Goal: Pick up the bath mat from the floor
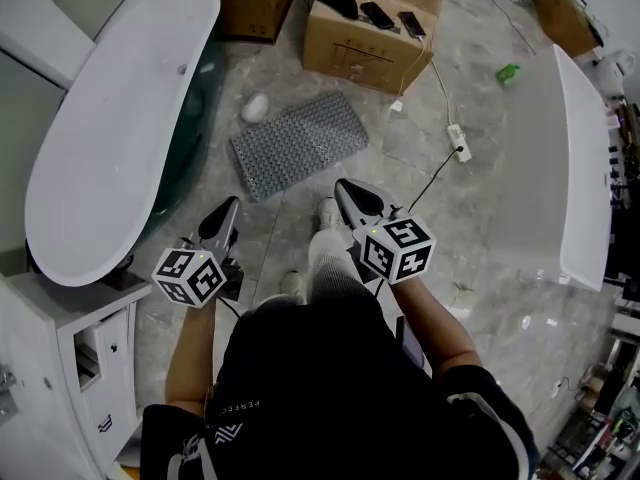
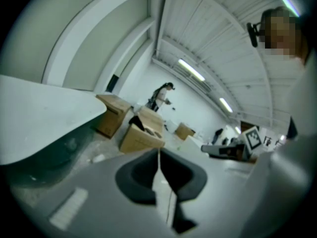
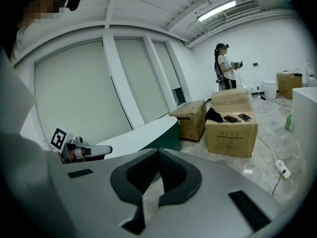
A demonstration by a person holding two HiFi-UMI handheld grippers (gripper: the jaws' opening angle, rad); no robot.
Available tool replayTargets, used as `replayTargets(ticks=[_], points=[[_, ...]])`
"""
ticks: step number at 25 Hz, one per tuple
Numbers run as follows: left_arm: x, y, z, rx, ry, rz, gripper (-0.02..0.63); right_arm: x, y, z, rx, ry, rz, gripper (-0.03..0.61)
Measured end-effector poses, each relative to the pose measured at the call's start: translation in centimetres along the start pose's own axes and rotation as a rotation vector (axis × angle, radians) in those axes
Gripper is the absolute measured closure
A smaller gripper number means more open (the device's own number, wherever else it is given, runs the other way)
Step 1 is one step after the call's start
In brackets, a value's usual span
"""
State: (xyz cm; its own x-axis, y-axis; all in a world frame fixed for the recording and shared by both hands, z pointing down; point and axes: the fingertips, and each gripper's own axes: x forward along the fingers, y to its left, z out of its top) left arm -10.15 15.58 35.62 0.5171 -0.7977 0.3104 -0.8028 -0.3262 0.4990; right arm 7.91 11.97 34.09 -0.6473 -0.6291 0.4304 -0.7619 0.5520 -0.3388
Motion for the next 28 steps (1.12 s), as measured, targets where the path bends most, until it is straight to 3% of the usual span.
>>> replayTargets(ticks=[7, 13, 22, 28], points=[[7.6, 1.0, 3.4, 0.006, -0.044, 0.055, 0.614, 5.4, -5.8, 4.3, -0.043, 0.048, 0.078, 0.580], [12.9, 3.5, 3.7, 0.005, -0.039, 0.211, 0.613, 9.1, -10.7, 6.7, -0.082, 0.098, 0.118, 0.580], [15.7, 7.8, 2.0, -0.020, -0.023, 0.410, 0.612, 14.1, -16.0, 6.7, -0.103, 0.162, 0.147, 0.580], [17.0, 9.9, 0.3, -0.034, 0.029, 0.475, 0.612, 17.2, -17.9, 4.7, -0.110, 0.220, 0.147, 0.580]])
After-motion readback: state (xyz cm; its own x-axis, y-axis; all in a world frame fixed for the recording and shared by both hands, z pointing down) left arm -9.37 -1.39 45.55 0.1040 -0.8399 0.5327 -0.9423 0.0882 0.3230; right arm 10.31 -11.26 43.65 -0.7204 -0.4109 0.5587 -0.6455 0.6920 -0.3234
